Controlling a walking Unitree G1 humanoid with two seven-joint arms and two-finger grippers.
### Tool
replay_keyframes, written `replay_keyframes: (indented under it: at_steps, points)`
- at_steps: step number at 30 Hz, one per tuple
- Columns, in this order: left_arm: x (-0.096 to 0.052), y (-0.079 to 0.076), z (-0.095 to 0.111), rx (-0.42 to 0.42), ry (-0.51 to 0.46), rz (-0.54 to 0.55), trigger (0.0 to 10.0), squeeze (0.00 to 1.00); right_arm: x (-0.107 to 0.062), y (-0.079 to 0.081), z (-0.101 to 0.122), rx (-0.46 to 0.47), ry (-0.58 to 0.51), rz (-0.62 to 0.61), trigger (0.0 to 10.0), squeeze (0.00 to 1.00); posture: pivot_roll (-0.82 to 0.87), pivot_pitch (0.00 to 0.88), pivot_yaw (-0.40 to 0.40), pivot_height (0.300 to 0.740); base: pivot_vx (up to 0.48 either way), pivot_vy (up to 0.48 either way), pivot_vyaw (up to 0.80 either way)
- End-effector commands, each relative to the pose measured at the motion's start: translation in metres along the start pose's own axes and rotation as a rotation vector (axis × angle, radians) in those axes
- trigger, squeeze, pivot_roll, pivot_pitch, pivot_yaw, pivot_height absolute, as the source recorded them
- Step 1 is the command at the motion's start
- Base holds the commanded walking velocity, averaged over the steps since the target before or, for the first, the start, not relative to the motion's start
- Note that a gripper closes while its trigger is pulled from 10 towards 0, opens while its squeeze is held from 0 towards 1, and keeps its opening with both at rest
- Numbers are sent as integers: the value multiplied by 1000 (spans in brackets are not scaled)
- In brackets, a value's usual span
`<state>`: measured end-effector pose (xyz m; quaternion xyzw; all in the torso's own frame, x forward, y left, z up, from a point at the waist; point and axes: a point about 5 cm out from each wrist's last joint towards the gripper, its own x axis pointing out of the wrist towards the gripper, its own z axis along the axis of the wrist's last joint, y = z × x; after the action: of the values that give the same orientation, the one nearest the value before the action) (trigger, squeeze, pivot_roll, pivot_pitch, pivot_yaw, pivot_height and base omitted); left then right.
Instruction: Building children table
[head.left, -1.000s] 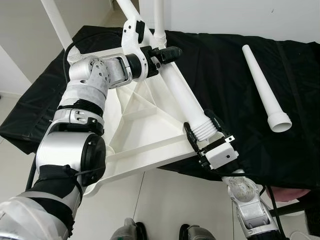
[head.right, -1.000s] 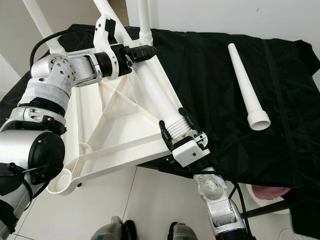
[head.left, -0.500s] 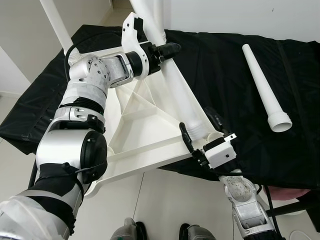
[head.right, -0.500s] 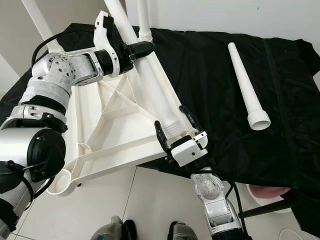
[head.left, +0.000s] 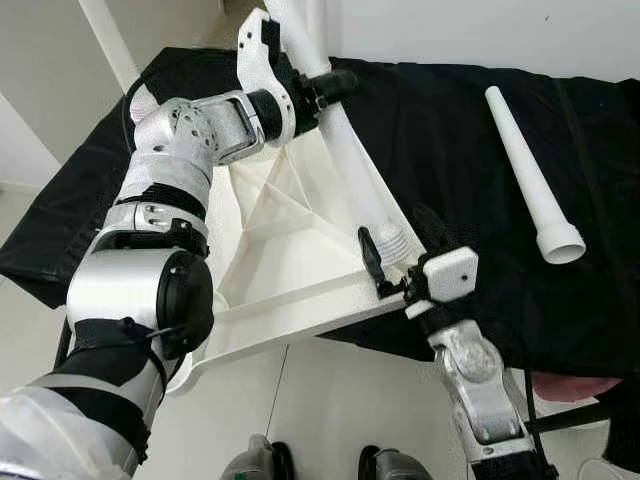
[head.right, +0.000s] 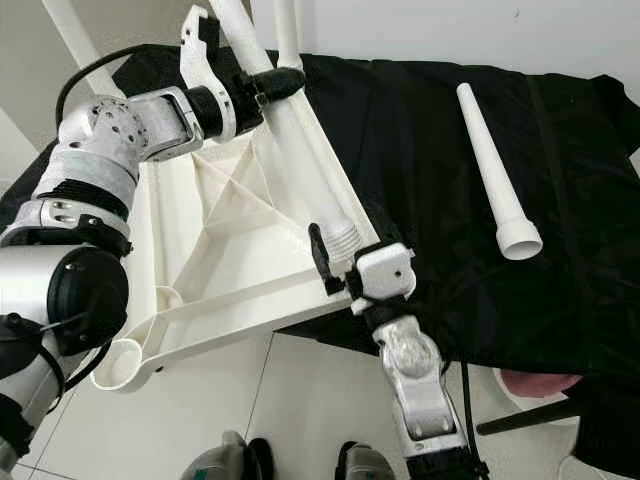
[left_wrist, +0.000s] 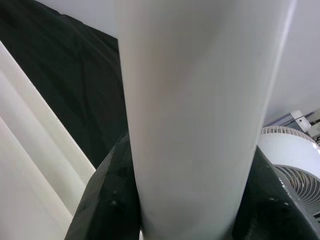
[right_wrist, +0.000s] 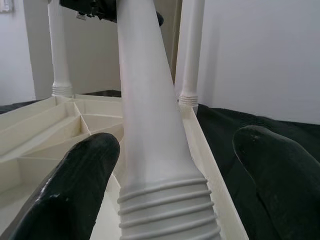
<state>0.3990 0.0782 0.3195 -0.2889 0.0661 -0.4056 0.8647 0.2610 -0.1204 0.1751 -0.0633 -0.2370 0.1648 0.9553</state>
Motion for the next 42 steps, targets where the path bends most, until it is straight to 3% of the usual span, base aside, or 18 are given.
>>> replay_keyframes:
  at_steps: [1,7,8,13,15,16,17,25,27,32,42]
  points:
    - [-3,-14,18,37,-48,-53,10000,0,7,-2,2,53,29,-6,10000,0,-120,108,93,740,0,0,0]
    - [-5,-27,27,80,-76,-87,10000,0,19,-6,5,84,71,-2,10000,0,-115,101,90,740,0,0,0]
    - [-5,-36,27,149,-95,-97,10000,0,32,-10,11,83,97,31,10000,0,-113,97,87,740,0,0,0]
    - [-5,-39,26,176,-101,-100,10000,0,35,-11,13,88,103,44,10000,0,-113,97,87,740,0,0,0]
    - [-4,-47,19,254,-116,-108,10000,0,49,-14,23,65,113,82,10000,0,-115,84,84,740,0,0,0]
    - [-4,-47,19,254,-116,-108,10000,0,49,-14,23,65,113,82,10000,0,-115,84,84,740,0,0,0]
    - [-2,-55,10,319,-128,-121,10000,0,59,-16,29,39,132,109,10000,0,-114,81,81,740,0,0,0]
    - [2,-67,-3,414,-172,-124,10000,0,73,-16,35,39,168,122,10000,0,-117,75,78,740,0,0,0]
    - [3,-77,-11,439,-190,-130,10000,0,82,-13,36,30,216,134,10000,0,-114,75,78,740,0,0,0]
    - [2,-83,-11,461,-205,-135,10000,0,84,-11,34,24,262,139,10000,0,-114,75,78,740,0,0,0]
    - [1,-101,-14,585,-265,-124,10000,0,94,-11,30,1,378,96,10000,0,-107,85,75,740,0,0,0]
